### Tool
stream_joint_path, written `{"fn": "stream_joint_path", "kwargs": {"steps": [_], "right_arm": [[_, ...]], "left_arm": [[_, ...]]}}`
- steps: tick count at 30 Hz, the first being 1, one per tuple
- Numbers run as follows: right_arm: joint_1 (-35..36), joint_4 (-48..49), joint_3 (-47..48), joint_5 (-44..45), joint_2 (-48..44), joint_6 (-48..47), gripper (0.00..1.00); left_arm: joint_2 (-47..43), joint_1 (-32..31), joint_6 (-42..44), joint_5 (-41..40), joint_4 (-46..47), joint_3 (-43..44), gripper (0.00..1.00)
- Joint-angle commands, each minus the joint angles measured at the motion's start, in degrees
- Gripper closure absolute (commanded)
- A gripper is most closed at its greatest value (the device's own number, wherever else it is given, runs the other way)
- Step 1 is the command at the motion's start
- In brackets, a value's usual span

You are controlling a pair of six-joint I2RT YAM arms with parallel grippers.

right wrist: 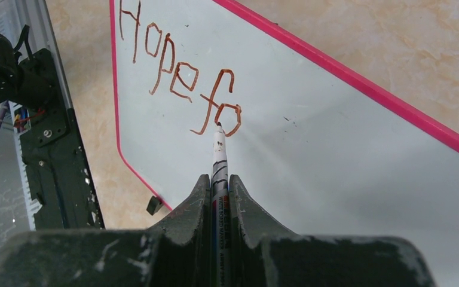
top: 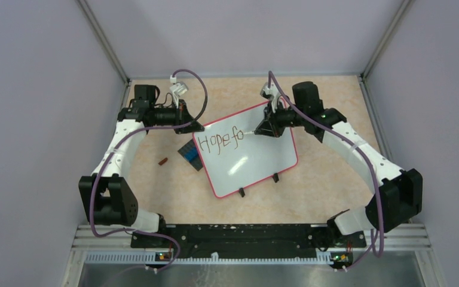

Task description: Write a sentence on the whiteboard

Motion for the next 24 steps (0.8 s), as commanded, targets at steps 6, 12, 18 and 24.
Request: {"fn": "stream_joint_path", "kwargs": {"steps": [6,12,18,24], "right_arm": [[-0.42,4.54,0.74,4.42,-0.26,0.71,1.00],[-0.46,4.79,1.43,4.58,0.99,0.66,1.00],[-0.45,4.39,1.44,5.79,1.90,-0.38,1.00],[-1.65,3.90,0.00,6.40,1.20,-0.61,1.00]], "left_arm": [[0.27,-0.40,1.89,-3.92,-0.38,-0.58,1.00],[0.27,-0.40,2.05,-4.05,-0.41,-0.73,1.00],[0.45,-0.40,2.05,-4.20,-0.35,-0.68,1.00],[0.43,-0.40,2.06,-4.22,-0.44,-0.74,1.00]]}}
